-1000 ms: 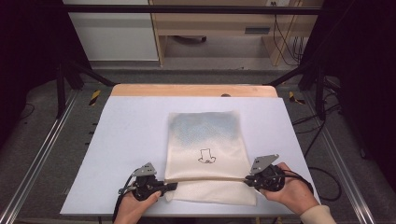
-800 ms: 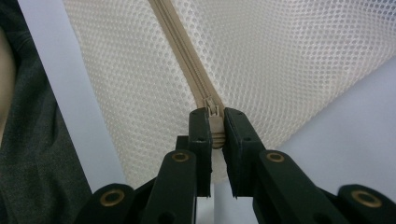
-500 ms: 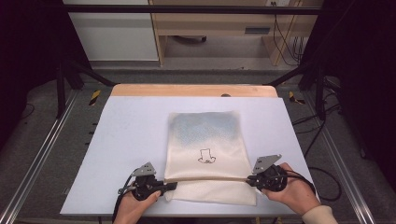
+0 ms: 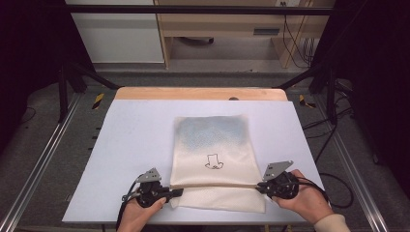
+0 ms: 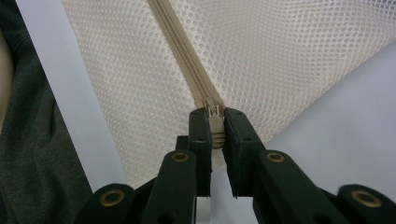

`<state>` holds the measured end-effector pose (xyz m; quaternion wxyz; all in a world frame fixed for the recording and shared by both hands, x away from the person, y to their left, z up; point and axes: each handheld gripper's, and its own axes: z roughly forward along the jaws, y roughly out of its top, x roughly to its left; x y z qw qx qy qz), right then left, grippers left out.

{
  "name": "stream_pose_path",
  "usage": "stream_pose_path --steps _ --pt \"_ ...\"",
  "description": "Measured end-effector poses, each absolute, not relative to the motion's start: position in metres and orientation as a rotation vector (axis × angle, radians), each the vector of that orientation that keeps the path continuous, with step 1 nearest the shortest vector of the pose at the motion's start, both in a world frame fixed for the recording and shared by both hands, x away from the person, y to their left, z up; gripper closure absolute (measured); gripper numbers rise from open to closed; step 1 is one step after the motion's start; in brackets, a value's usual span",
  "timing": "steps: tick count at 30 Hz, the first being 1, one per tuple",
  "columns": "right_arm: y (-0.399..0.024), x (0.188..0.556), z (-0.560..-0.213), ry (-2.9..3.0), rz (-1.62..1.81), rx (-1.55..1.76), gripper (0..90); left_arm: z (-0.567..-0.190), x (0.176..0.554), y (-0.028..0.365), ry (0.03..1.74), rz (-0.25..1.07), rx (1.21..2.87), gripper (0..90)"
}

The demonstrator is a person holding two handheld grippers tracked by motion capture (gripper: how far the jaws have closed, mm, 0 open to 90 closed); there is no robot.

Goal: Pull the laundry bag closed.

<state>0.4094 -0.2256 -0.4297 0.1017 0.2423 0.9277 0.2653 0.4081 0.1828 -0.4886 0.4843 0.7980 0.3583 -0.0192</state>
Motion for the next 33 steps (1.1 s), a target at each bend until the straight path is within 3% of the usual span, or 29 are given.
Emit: stream_pose_path --steps 25,27,28,31,32,33 --pt "-0.230 0.407 -0.440 2.727 0.777 0.734 82.1 -0.485 0.405 0.182 0.867 0.004 1.968 83.6" --pt "-0.230 0.406 -0.441 2.720 0.778 0.746 81.8 -0.483 0.403 0.181 0.879 0.065 2.011 73.9" --pt "-0.230 0.404 -0.441 2.720 0.786 0.749 80.4 -0.481 0.401 0.182 0.903 0.114 2.011 63.4" --pt "-0.230 0.400 -0.436 2.691 0.839 0.740 59.1 -0.475 0.396 0.187 0.938 0.160 1.997 39.3" --pt "-0.231 0.398 -0.432 2.665 0.863 0.749 51.4 -0.468 0.389 0.193 0.948 0.244 1.993 31.9" --pt "-0.231 0.398 -0.432 2.665 0.863 0.749 51.4 -0.468 0.389 0.193 0.948 0.244 1.993 25.3"
